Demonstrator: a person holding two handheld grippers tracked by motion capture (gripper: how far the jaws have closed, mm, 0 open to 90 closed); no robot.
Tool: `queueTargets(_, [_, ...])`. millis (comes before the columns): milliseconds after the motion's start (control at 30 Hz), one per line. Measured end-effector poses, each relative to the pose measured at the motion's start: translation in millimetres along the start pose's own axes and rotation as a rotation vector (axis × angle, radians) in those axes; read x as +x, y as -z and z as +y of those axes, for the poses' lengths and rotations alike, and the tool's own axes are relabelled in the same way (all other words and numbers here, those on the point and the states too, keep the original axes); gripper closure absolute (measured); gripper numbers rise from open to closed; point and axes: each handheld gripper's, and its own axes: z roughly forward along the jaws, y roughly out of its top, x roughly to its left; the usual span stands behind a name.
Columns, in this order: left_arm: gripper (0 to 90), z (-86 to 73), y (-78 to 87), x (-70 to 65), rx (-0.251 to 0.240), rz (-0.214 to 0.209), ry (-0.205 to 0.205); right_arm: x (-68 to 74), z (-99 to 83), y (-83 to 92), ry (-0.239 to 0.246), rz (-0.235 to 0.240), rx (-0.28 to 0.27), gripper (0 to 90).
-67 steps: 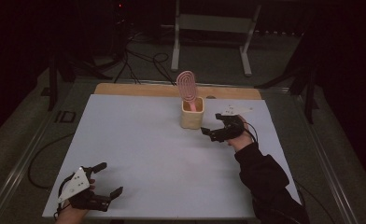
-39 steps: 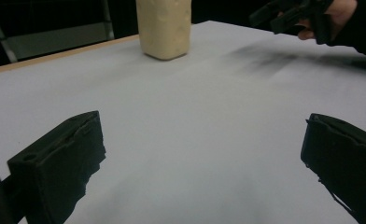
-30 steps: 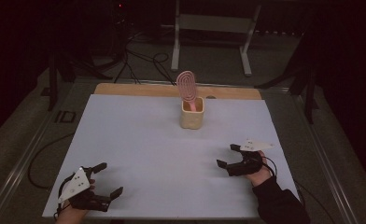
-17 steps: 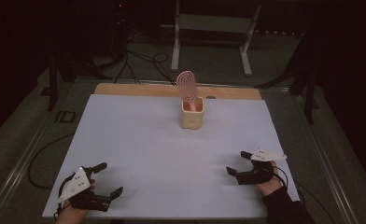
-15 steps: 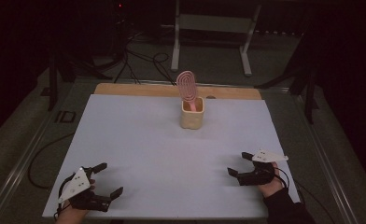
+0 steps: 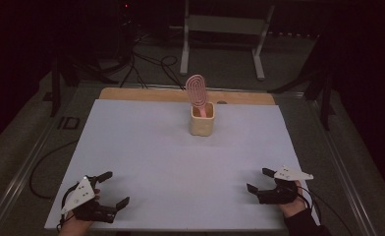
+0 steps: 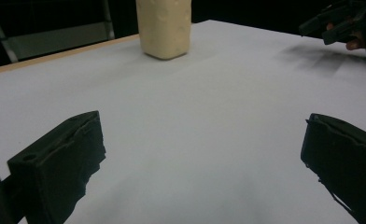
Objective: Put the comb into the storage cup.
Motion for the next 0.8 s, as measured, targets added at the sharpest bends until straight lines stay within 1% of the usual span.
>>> queueTargets(167, [0.0,0.1,0.7,0.0,0.002,0.003,0.001,-2.0,-3.6,1.0,-0.011,-0.017,0.012,8.6])
queueTargets(267, [0.0,0.4,0.1,-0.9,0.002,0.001,-0.004,-2.7,-2.5,1.0,-0.008,-0.027,0.0,8.6])
queueTargets(467, [0.0,0.5,0.1,-0.9,0.003,0.003,-0.005,-2.2,-1.5,-1.6,0.003,-0.022,0.002,8.6])
queueTargets(633, [0.0,0.4,-0.2,-0.9,0.005,0.001,-0.008,-2.2,-0.7,-0.4,0.0,-0.018,-0.011,8.6])
queueTargets(800, [0.0,0.4,0.0,-1.0,0.004,0.003,-0.006,-1.4,-0.3,-0.7,0.004,-0.012,-0.008,8.6])
